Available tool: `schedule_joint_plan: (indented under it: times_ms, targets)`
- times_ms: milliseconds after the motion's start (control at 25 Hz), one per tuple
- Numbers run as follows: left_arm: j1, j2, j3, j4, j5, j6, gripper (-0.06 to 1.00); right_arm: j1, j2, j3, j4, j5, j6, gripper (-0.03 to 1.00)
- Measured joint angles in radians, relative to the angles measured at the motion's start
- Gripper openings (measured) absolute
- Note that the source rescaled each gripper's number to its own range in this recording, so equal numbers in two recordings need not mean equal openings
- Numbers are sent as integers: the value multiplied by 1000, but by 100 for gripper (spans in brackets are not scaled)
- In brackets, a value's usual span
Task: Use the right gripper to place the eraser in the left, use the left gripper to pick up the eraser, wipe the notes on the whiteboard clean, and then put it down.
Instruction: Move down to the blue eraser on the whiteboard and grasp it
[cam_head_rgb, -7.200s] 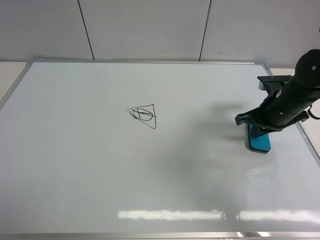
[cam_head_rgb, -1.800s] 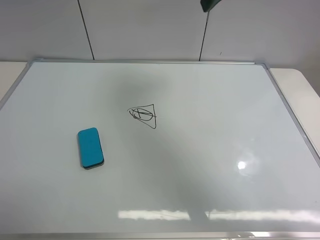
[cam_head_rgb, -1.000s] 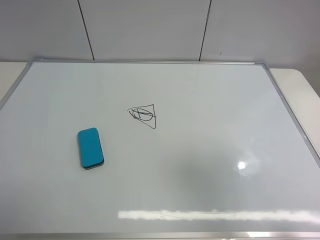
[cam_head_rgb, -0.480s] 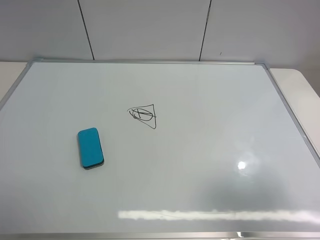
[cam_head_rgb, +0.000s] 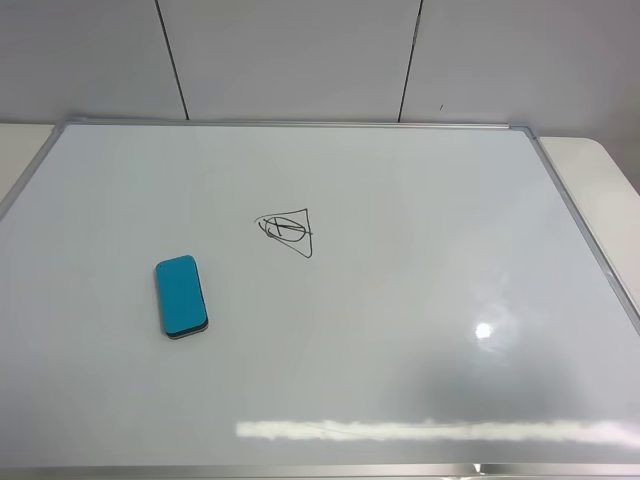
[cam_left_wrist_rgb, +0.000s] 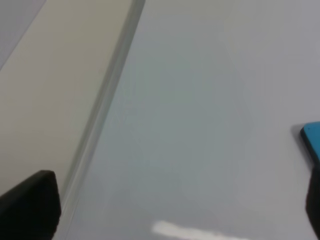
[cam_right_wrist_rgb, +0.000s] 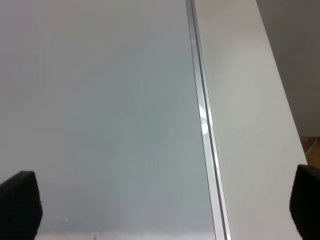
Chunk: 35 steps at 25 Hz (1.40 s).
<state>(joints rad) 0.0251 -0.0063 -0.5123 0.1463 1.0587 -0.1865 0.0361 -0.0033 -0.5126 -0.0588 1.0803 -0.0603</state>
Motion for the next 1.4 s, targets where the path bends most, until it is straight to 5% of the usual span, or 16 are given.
schedule_joint_plan:
  times_ms: [1400]
  targets:
    - [0,0,0,0,0,0,100,0,0,0,10,0,9,100]
